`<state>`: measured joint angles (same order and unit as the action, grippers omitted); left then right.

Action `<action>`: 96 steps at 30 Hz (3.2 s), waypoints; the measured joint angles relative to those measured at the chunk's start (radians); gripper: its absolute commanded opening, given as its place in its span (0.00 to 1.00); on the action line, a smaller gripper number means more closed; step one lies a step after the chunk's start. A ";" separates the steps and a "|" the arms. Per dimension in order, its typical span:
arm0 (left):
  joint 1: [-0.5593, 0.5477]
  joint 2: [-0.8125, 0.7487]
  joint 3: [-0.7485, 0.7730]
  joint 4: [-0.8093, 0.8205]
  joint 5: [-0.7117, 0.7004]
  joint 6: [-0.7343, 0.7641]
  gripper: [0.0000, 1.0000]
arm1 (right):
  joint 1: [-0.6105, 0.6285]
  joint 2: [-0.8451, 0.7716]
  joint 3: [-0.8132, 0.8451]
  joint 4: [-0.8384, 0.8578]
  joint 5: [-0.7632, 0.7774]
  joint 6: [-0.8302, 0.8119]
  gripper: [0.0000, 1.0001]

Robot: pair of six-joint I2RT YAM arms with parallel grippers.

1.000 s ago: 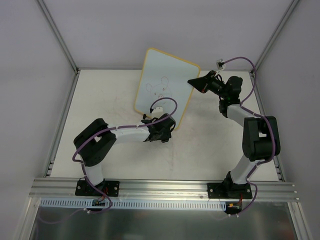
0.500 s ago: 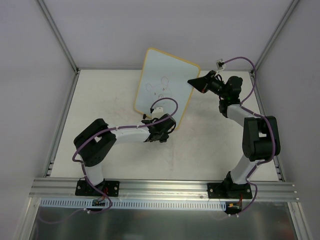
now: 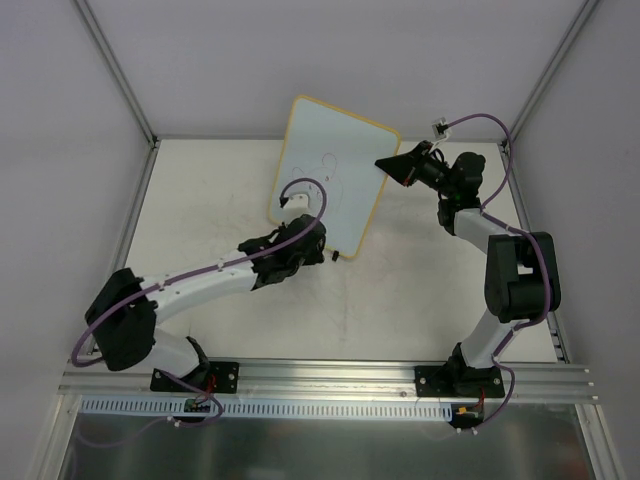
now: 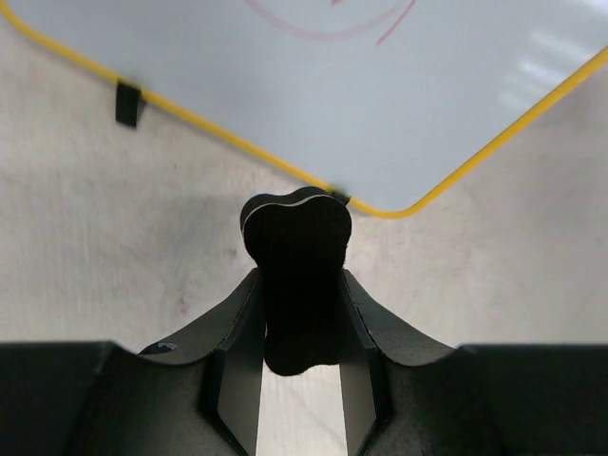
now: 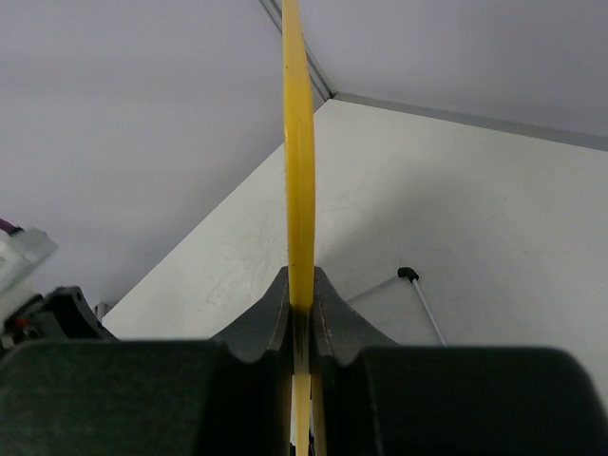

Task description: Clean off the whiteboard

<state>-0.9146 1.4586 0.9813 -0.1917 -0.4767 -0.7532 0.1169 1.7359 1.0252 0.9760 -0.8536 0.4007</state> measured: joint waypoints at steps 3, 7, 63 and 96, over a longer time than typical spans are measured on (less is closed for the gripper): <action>0.054 -0.121 -0.040 0.073 0.024 0.065 0.00 | 0.000 0.000 0.000 0.000 0.000 0.000 0.00; 0.224 -0.215 -0.121 0.189 0.137 0.137 0.00 | 0.001 0.000 0.000 0.000 0.000 -0.001 0.00; 0.332 0.361 0.335 0.852 0.455 0.588 0.00 | 0.006 0.001 0.000 -0.001 0.006 -0.001 0.00; 0.552 0.322 -0.042 1.076 0.444 0.313 0.00 | 0.008 0.004 0.000 -0.023 0.036 0.003 0.00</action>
<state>-0.3630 1.7809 0.9394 0.8845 -0.0326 -0.4404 0.1246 1.7397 1.0256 0.9531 -0.8177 0.4038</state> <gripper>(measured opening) 0.300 0.093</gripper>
